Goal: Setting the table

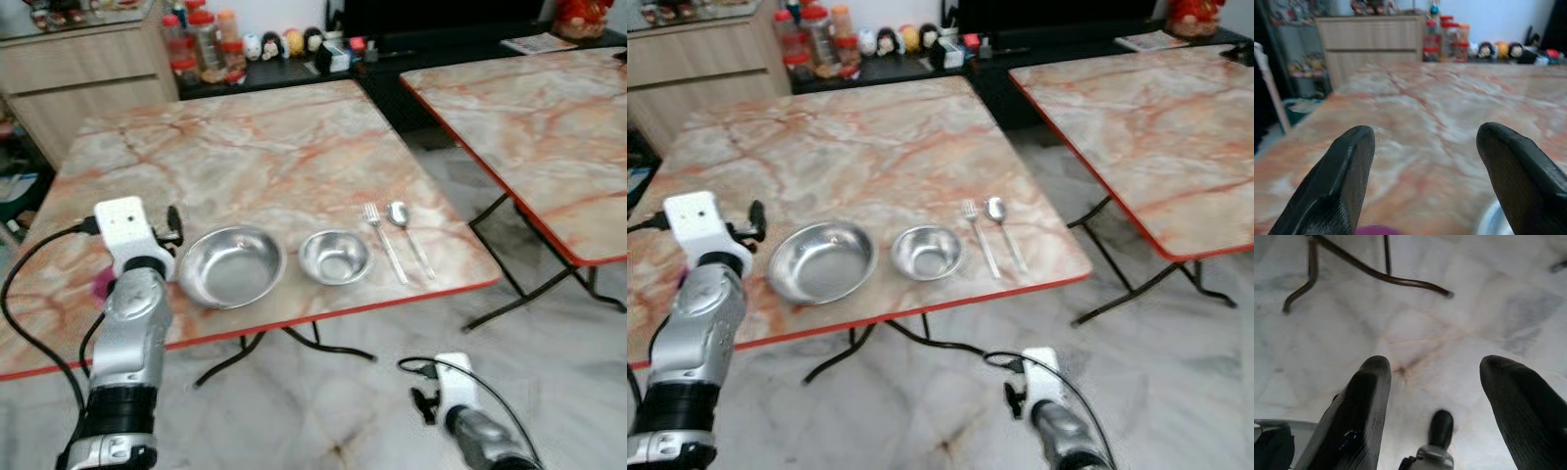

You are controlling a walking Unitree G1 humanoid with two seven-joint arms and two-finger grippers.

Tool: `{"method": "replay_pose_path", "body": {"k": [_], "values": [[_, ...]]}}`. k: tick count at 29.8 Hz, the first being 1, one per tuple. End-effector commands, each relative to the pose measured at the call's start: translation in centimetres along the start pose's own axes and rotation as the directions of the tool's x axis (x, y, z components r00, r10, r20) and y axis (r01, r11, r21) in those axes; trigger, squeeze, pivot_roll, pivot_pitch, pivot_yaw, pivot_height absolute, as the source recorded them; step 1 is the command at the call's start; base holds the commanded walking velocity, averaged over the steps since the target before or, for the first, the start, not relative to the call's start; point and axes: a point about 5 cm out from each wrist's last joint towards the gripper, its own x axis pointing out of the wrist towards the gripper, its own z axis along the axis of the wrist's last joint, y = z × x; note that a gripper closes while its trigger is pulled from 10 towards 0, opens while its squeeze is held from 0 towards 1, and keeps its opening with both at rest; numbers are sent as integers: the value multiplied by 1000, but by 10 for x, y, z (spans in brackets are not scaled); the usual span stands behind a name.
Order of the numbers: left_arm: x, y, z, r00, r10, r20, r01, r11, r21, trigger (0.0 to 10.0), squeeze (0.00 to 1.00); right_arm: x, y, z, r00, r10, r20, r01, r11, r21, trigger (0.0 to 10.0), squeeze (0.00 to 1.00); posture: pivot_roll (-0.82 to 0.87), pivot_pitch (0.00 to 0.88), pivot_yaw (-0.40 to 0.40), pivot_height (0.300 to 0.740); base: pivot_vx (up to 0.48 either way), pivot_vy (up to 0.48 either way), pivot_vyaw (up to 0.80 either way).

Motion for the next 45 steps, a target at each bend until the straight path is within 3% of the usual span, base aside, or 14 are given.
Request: {"method": "replay_pose_path", "body": {"k": [1, 16, 22, 26, 30, 33, 38, 45], "values": [[-1, -4, 5, 1000, -13, 10, 13, 1000, 10, 10000, 0, -2, -8, -1, 1000, -25, 5, 25, 1000, 13, 10000, 0, 6, 64, 65, 740, 0, 0, 0], [-6, -14, 10, 998, -55, 23, 56, 998, -13, 10000, 0, -2, -2, -11, 1000, -28, -6, 28, 999, 44, 10000, 0, 2, 72, 83, 740, 0, 0, 0], [-4, -17, 11, 997, -71, 24, 71, 997, -11, 10000, 0, -2, -2, -8, 1000, -25, 5, 25, 1000, 4, 10000, 0, -6, 54, 88, 740, 0, 0, 120], [-4, -19, 12, 996, -81, 27, 82, 997, -15, 10000, 0, -1, -2, -8, 1000, -30, 8, 30, 999, 43, 10000, 0, -1, 41, 87, 740, 0, 0, 450], [-3, -21, 13, 996, -87, 31, 87, 996, -11, 10000, 0, -1, -2, -7, 999, -34, 1, 34, 999, 33, 10000, 0, -1, 31, 87, 740, 0, 0, 0], [-2, -21, 14, 995, -92, 33, 92, 996, -10, 10000, 0, -1, -2, -5, 1000, -23, 7, 24, 999, -25, 10000, 0, -2, 25, 86, 740, 0, 0, 556], [-3, -24, 14, 995, -99, 33, 99, 995, -11, 10000, 0, -1, -2, -7, 1000, -30, 3, 30, 999, 29, 10000, 0, -2, 12, 85, 740, 0, 0, 480], [-2, -25, 15, 994, -104, 38, 105, 994, -13, 10000, 0, -1, -2, -5, 1000, -27, 4, 27, 999, -27, 10000, 0, 0, 7, 86, 740, 0, 0, 232]]}}
